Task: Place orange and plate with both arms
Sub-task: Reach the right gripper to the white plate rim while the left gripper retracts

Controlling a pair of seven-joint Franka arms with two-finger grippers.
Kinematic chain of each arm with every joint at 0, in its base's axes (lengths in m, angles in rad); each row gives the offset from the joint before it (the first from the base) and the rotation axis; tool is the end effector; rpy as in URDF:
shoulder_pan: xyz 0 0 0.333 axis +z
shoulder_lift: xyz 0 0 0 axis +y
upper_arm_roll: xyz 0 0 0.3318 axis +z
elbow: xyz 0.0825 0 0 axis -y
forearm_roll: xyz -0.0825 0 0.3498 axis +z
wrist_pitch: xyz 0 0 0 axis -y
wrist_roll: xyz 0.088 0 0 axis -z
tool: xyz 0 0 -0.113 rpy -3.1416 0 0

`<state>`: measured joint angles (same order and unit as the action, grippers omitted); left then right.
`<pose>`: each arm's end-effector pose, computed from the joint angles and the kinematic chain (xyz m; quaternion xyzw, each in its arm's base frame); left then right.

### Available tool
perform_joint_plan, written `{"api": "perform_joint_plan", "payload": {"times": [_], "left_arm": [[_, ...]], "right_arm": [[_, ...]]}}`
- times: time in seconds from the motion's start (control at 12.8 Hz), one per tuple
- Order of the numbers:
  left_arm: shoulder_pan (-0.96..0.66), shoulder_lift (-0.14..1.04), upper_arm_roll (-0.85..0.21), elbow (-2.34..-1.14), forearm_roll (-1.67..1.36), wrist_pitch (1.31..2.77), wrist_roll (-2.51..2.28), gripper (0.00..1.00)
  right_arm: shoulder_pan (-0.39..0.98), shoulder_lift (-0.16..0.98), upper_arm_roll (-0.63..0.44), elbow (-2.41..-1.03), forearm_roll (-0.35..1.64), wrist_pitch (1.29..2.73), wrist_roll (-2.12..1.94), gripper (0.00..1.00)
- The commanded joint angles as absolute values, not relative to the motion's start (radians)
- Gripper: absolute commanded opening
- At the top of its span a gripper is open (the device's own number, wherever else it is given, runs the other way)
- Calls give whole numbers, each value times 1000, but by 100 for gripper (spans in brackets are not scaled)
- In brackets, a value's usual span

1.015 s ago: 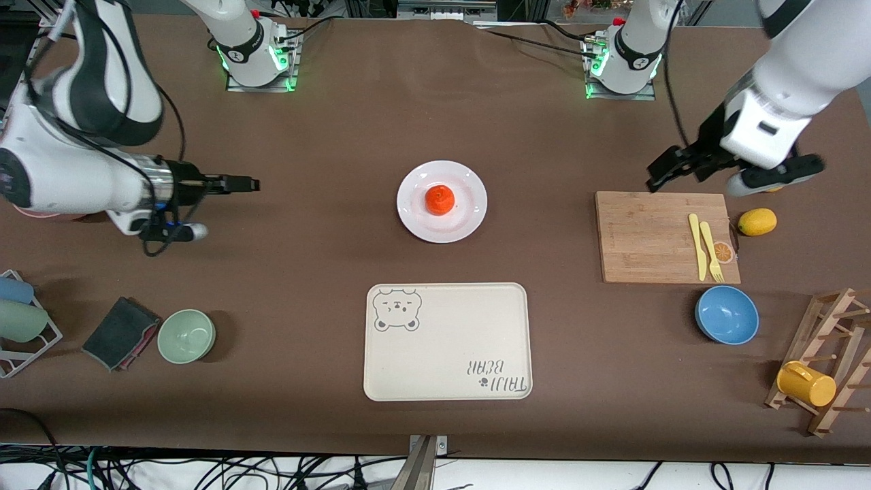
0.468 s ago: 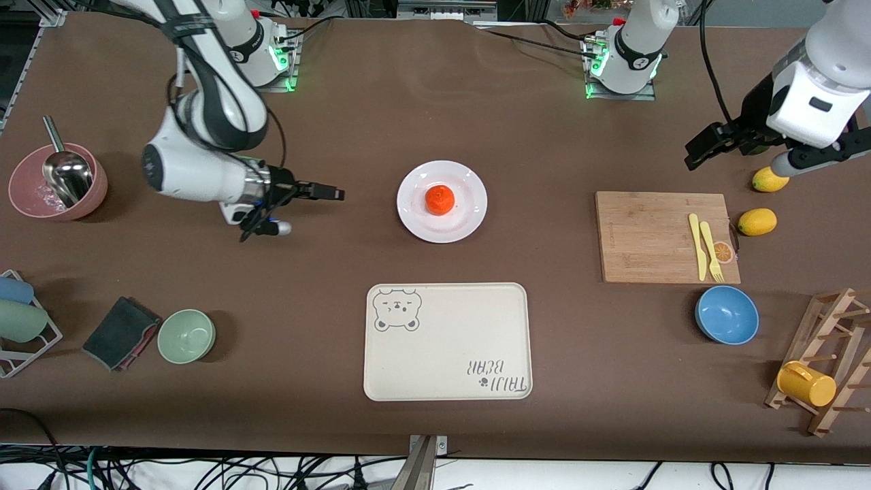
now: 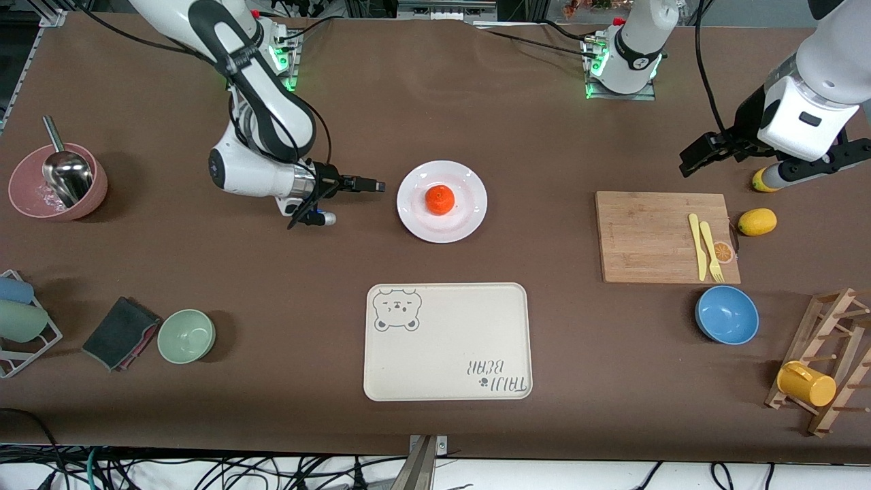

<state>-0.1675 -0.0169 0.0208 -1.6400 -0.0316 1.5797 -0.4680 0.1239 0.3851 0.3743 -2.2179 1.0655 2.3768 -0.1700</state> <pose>0.5075 -0.0785 0.6136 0.9867 0.1604 -0.0255 0.0087 0.4518 0.2602 0.2409 -0.9150 0.1096 0.1688 0.3497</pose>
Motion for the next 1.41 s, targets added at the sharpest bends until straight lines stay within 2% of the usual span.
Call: {"api": "perform_joint_plan", "payload": {"times": [0.0,0.39,0.62,0.7,0.94,1.01,1.17,1.33], "left_arm": [[-149,6,17,-1603,-49,1584,-466,100],[-143,11,17,-1605,-52,1605,-468,100],[-120,11,17,-1605,-55,1606,-465,100],[-120,11,17,-1605,-55,1606,-465,100],[-120,12,17,-1608,-69,1605,-466,100],[-120,15,15,-1606,-69,1606,-466,100],[-120,15,17,-1608,-71,1606,-466,100],[-120,15,15,-1606,-69,1606,-466,100]], "right_arm": [[113,461,425,-2201,1185,2449,-288,100],[175,560,454,-2119,1311,2549,-327,100],[201,601,454,-2083,1319,2591,-328,98],[204,601,454,-2083,1319,2591,-348,86],[195,615,454,-2082,1319,2586,-464,33],[192,621,454,-2080,1319,2586,-498,22],[187,624,453,-2079,1319,2586,-534,2],[186,624,453,-2072,1319,2586,-555,0]]}}
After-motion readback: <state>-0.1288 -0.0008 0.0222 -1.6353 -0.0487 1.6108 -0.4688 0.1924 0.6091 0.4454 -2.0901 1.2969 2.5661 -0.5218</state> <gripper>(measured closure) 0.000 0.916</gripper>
